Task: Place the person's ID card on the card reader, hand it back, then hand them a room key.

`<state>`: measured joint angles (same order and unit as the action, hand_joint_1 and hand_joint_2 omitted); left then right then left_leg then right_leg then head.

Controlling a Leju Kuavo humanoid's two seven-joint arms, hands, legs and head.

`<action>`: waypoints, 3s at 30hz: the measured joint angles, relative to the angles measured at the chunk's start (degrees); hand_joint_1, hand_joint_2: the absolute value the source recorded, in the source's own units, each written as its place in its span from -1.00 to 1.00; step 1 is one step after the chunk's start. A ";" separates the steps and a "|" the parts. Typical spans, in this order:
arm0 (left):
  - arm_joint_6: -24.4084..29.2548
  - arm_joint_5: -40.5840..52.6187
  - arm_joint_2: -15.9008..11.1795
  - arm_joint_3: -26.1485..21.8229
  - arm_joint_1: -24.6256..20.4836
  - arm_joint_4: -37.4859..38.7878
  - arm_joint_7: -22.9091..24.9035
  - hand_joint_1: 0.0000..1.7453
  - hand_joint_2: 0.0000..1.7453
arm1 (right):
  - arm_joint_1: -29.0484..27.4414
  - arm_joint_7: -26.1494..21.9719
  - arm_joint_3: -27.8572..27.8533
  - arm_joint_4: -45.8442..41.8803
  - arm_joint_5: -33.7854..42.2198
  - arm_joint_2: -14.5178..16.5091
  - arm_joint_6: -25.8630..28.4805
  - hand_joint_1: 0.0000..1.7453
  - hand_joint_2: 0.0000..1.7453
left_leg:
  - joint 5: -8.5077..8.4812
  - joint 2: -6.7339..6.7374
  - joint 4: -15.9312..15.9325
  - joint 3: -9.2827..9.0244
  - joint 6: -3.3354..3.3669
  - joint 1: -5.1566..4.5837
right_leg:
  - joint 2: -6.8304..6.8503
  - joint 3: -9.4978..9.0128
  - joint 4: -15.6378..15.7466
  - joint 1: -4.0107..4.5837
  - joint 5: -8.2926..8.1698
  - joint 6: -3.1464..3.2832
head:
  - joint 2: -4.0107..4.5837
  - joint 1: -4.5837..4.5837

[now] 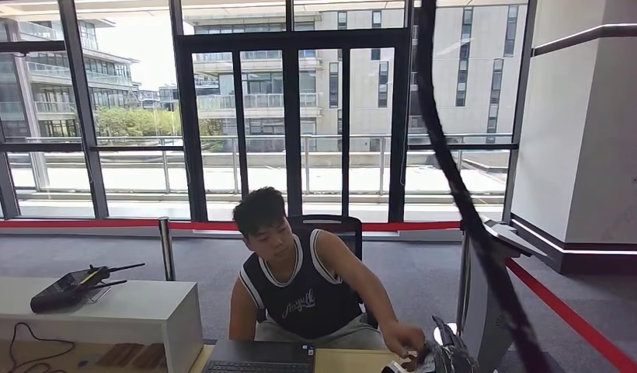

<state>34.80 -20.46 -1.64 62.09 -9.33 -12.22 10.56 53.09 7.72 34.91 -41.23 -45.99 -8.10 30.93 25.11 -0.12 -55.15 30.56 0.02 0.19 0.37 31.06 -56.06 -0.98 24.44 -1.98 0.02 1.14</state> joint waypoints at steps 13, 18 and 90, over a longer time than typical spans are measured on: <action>-0.37 0.58 0.01 1.21 -0.70 0.00 0.07 -1.00 -1.00 | 3.01 0.59 1.40 3.64 -1.21 2.39 -0.45 -0.89 1.00 | 0.00 0.00 0.00 -0.01 0.00 0.00 | 0.00 0.01 0.00 0.00 0.00 0.00 | 0.00 0.00; -0.37 0.35 -0.01 1.60 -0.65 0.01 0.17 -1.00 -1.00 | 2.98 0.22 1.74 4.96 -0.52 2.91 0.31 -1.00 0.50 | 0.00 0.00 0.00 -0.01 0.00 0.00 | -0.01 0.01 0.00 0.00 0.00 0.00 | 0.00 0.00; 1.43 -4.55 -2.51 1.01 2.54 0.09 1.75 -1.00 -1.00 | -27.49 -3.69 2.82 -18.31 6.15 -0.39 -6.19 -1.00 1.00 | 0.01 -0.01 0.02 0.01 -0.02 0.03 | -0.01 0.04 0.02 0.03 0.02 0.03 | 0.00 0.00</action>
<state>36.22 -25.00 -4.15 63.10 -6.79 -12.13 12.31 25.61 4.03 37.73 -59.54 -39.85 -8.49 24.74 25.12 -0.13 -55.13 30.57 0.00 0.22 0.36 31.09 -56.04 -0.95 24.47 -1.95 0.02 1.14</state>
